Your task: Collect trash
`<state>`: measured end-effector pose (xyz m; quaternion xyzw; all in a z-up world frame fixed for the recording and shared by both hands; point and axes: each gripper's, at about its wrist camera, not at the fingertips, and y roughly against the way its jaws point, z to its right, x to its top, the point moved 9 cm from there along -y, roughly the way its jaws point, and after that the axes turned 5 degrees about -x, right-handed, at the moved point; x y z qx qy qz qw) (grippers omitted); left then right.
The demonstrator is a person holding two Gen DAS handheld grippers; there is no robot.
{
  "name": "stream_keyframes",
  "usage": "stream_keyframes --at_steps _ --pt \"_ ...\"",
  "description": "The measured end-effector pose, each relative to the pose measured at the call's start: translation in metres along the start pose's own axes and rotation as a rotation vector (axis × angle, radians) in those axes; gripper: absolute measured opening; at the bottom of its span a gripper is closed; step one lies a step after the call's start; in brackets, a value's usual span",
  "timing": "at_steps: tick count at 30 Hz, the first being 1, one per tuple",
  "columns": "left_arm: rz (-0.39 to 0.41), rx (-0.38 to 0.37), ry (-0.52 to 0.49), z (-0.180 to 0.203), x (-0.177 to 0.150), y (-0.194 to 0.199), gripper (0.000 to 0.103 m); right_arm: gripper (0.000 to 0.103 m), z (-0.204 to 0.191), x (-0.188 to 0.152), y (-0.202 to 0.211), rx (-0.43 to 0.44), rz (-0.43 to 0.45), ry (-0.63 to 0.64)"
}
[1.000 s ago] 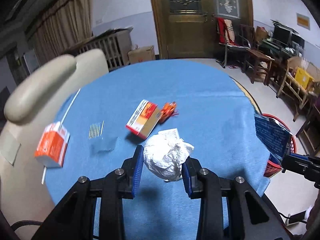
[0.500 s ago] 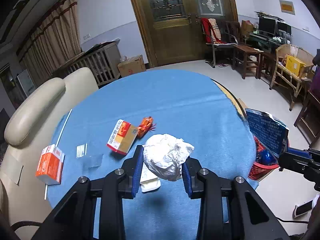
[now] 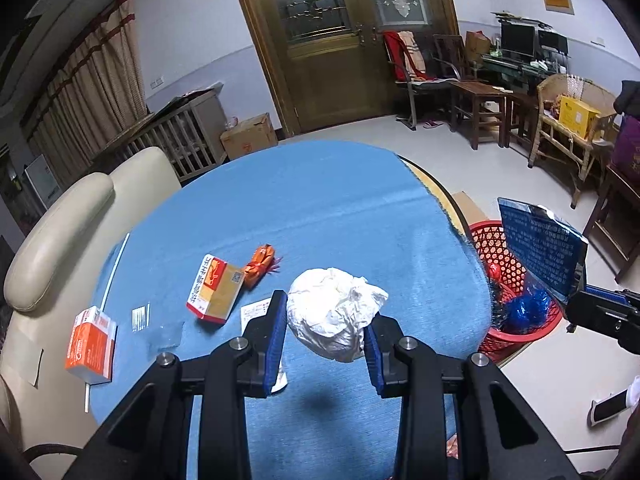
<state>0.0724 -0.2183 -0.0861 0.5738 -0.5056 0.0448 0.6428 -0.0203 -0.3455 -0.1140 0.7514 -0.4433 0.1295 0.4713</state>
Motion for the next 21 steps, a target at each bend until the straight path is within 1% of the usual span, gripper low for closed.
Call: stream_keyframes --at_steps 21 --pt "-0.023 -0.028 -0.076 0.045 0.011 -0.014 0.037 0.037 0.037 0.012 0.022 -0.02 0.031 -0.078"
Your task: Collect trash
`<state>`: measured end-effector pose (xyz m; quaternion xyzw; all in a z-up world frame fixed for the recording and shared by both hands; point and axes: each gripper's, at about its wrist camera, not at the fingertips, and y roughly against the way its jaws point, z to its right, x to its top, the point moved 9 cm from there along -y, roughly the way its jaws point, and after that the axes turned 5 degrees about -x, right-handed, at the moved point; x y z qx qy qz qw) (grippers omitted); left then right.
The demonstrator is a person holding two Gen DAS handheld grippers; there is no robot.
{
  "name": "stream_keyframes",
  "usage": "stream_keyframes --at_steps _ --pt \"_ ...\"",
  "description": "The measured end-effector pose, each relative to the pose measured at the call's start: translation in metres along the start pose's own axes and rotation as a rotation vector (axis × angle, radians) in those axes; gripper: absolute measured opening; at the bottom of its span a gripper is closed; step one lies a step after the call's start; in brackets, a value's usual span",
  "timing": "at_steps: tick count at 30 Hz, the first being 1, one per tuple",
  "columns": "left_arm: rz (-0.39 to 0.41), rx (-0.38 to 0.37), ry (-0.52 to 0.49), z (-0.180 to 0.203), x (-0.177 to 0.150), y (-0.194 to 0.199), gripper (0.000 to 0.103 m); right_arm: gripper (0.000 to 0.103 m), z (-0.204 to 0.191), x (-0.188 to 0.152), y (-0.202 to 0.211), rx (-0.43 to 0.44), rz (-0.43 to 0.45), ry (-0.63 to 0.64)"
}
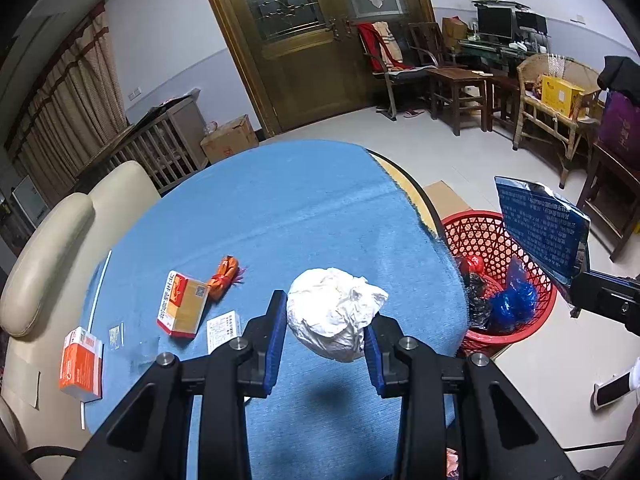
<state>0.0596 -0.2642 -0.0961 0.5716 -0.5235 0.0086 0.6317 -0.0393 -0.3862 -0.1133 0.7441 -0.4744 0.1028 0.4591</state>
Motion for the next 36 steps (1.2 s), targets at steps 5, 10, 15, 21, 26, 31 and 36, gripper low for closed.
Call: stream_keyframes --at_steps 5,10,15,21,26,31,36 --pt "-0.005 -0.007 -0.018 0.011 0.003 -0.003 0.037 0.037 0.009 0.001 0.002 -0.007 0.004 -0.016" --pt "-0.011 -0.012 -0.032 0.02 0.005 -0.007 0.037 0.037 0.019 0.003 0.005 -0.012 0.007 -0.037" --pt "-0.015 -0.017 -0.05 0.029 0.008 -0.011 0.037 0.037 0.03 0.004 0.006 -0.018 0.01 -0.063" --pt "-0.024 -0.024 -0.07 0.042 0.012 -0.018 0.037 0.037 0.044 0.005 0.009 -0.028 0.013 -0.095" --pt "-0.024 -0.03 -0.081 0.051 0.017 -0.022 0.037 0.037 0.053 0.005 0.011 -0.032 0.016 -0.12" --pt "-0.018 -0.036 -0.099 0.062 0.022 -0.027 0.037 0.037 0.064 0.006 0.012 -0.034 0.018 -0.155" --pt "-0.016 -0.036 -0.112 0.07 0.025 -0.032 0.037 0.037 0.077 0.006 0.015 -0.028 0.02 -0.194"
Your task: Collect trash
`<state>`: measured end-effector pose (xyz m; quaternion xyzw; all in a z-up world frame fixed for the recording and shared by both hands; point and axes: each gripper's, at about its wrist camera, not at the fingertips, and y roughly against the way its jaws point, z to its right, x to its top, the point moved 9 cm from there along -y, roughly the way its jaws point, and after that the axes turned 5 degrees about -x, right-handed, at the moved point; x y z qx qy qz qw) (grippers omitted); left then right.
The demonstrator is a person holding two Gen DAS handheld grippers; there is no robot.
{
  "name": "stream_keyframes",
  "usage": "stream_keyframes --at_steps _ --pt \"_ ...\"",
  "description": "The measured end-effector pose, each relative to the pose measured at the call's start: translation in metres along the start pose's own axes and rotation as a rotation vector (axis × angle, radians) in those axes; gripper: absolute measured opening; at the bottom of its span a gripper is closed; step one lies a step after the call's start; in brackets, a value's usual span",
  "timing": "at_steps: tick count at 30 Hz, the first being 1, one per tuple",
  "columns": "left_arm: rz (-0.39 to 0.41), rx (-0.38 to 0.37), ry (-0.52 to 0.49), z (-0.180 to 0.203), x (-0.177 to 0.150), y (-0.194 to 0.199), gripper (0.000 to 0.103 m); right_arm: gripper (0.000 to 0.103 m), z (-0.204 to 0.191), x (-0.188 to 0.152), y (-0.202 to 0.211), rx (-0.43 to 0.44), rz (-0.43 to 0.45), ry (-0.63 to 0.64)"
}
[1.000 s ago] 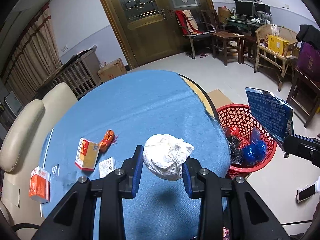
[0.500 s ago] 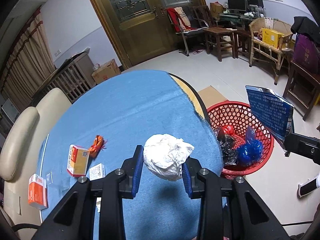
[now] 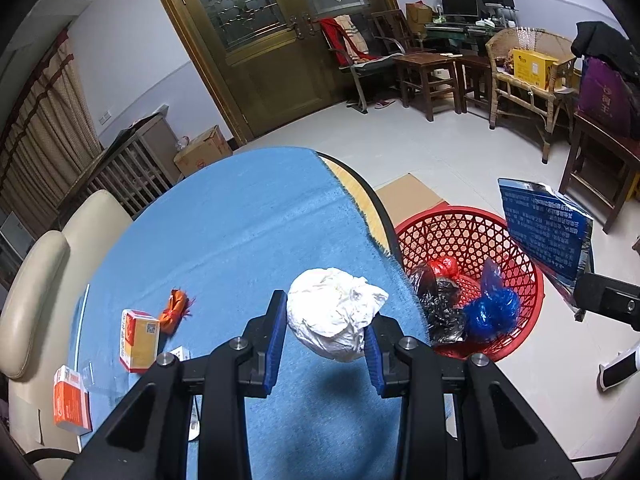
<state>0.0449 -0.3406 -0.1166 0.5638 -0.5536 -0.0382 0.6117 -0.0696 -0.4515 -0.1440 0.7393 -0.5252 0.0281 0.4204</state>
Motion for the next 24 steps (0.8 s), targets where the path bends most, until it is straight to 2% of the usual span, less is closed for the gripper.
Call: stream_keyframes --at_steps 17,24 --pt "-0.003 -0.006 -0.034 0.021 0.016 -0.024 0.037 0.037 0.018 0.011 -0.005 0.02 0.003 -0.073" --pt "-0.011 -0.105 -0.015 0.03 0.025 -0.036 0.037 0.037 0.039 0.015 -0.021 -0.001 -0.009 -0.127"
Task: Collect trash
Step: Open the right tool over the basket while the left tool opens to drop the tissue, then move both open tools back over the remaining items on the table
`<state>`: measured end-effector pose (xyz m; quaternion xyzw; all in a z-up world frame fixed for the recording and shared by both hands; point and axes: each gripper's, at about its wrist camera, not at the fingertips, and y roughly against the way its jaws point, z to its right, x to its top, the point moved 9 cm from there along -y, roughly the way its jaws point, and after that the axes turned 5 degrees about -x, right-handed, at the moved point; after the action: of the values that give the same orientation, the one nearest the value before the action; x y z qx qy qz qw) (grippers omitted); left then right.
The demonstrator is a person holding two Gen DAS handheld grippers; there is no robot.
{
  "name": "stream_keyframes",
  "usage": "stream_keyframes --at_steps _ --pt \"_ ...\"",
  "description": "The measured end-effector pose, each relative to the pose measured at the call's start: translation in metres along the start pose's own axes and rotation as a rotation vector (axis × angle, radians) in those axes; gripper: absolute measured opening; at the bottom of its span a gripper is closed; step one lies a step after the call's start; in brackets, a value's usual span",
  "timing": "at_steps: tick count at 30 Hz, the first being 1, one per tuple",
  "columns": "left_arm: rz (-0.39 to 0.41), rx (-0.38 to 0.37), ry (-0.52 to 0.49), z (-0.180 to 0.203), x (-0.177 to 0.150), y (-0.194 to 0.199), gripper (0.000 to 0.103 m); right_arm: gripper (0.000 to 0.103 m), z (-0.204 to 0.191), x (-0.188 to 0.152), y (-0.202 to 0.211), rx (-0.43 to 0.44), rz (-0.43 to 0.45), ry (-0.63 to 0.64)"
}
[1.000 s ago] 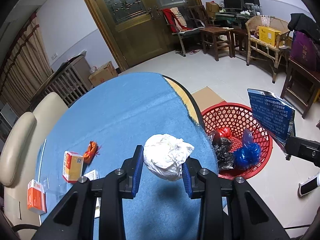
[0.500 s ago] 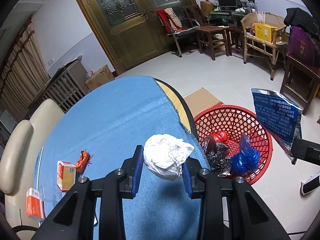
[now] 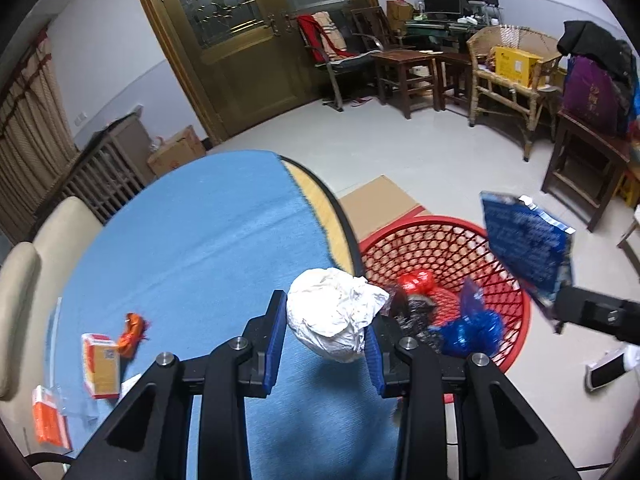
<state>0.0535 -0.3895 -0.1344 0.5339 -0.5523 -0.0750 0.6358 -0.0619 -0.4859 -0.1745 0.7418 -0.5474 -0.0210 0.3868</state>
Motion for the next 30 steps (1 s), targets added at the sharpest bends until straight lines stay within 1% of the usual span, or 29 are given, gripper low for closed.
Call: stream_keyframes --at_steps 2,6,7,8,9,10,11,13,18,24,30 --pt "0.005 -0.032 -0.012 0.009 0.004 -0.004 0.038 0.037 0.007 0.003 -0.004 -0.007 -0.003 -0.023" --pt "0.011 -0.065 -0.016 0.021 0.013 -0.009 0.042 0.039 0.023 0.009 -0.013 -0.03 0.005 -0.071" --pt "0.01 -0.063 -0.017 0.022 0.015 -0.011 0.045 0.039 0.028 0.013 -0.015 -0.042 0.018 -0.085" --pt "0.006 -0.064 -0.024 0.025 0.017 -0.013 0.053 0.04 0.032 0.016 -0.017 -0.048 0.028 -0.098" --pt "0.004 -0.063 -0.031 0.026 0.019 -0.015 0.06 0.052 0.038 0.021 -0.022 -0.048 0.032 -0.133" --pt "0.008 -0.05 -0.043 0.027 0.021 -0.015 0.062 0.074 0.042 0.023 -0.025 -0.049 0.024 -0.155" --pt "0.015 -0.031 -0.054 0.027 0.022 -0.014 0.062 0.076 0.049 0.025 -0.028 -0.059 0.02 -0.195" --pt "0.026 -0.021 -0.071 0.025 0.022 -0.01 0.064 0.076 0.053 0.029 -0.027 -0.057 0.03 -0.228" --pt "0.052 0.022 -0.083 0.014 0.016 0.008 0.066 0.076 0.038 0.031 -0.015 -0.063 0.058 -0.143" --pt "0.088 0.095 -0.064 -0.008 0.011 0.043 0.067 0.076 0.004 0.026 -0.006 -0.041 0.061 -0.072" --pt "0.108 0.125 -0.007 -0.036 0.0 0.078 0.068 0.076 -0.039 0.017 0.003 -0.022 0.073 0.017"
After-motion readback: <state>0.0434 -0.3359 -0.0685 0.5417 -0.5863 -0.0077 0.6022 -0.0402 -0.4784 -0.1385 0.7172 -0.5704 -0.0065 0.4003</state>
